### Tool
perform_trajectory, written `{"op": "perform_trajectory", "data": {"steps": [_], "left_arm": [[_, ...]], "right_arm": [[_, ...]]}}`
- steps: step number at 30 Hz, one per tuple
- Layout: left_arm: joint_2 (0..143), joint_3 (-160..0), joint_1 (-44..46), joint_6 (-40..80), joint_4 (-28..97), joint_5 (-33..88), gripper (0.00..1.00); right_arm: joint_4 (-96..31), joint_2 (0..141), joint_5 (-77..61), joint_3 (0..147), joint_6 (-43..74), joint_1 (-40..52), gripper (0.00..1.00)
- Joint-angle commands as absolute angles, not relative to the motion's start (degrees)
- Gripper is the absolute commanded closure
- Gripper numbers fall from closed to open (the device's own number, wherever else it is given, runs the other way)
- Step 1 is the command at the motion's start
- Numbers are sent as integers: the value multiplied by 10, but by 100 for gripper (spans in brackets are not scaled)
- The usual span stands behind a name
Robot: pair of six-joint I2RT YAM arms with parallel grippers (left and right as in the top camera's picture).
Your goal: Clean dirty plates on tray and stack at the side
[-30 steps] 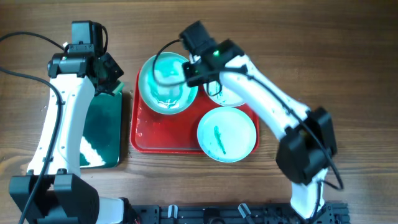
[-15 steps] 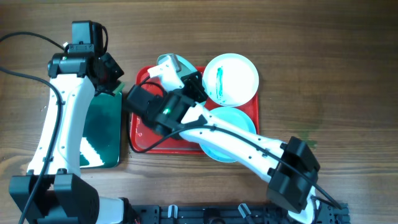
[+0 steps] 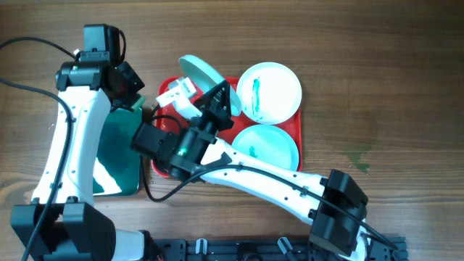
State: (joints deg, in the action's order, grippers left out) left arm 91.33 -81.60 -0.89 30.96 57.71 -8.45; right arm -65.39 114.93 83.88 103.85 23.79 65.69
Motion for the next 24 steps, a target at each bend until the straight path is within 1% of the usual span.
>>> {"op": "perform_trajectory", "data": {"steps": [1, 2, 5, 9, 12, 14, 15, 18, 22, 24], "left_arm": [[916, -818, -12, 318, 577, -80, 96], [916, -818, -12, 318, 577, -79, 96], [916, -818, -12, 318, 577, -79, 96], [916, -818, -12, 318, 577, -79, 96], [916, -818, -12, 318, 577, -80, 96], [916, -818, -12, 318, 577, -80, 96], [916, -818, -12, 318, 577, -80, 96], [916, -818, -12, 318, 577, -80, 96], [916, -818, -12, 318, 577, -79, 96], [916, -818, -12, 318, 577, -79, 96]], "right_arm": [[-652, 1127, 797, 1045, 261, 655, 96], [-652, 1127, 747, 1045, 261, 650, 96], [-646, 1127, 513, 1045, 260, 601, 96], [-613, 1122, 262, 1045, 193, 503, 96], [-582, 1091, 12, 1045, 142, 378, 96], [-577, 1071, -71, 1045, 135, 312, 96], [-578, 1057, -113, 1045, 135, 264, 96], [-601, 1024, -178, 1045, 137, 123, 96], [-677, 1014, -165, 1039, 139, -48, 96], [-694, 1014, -141, 1019, 139, -109, 96]]}}
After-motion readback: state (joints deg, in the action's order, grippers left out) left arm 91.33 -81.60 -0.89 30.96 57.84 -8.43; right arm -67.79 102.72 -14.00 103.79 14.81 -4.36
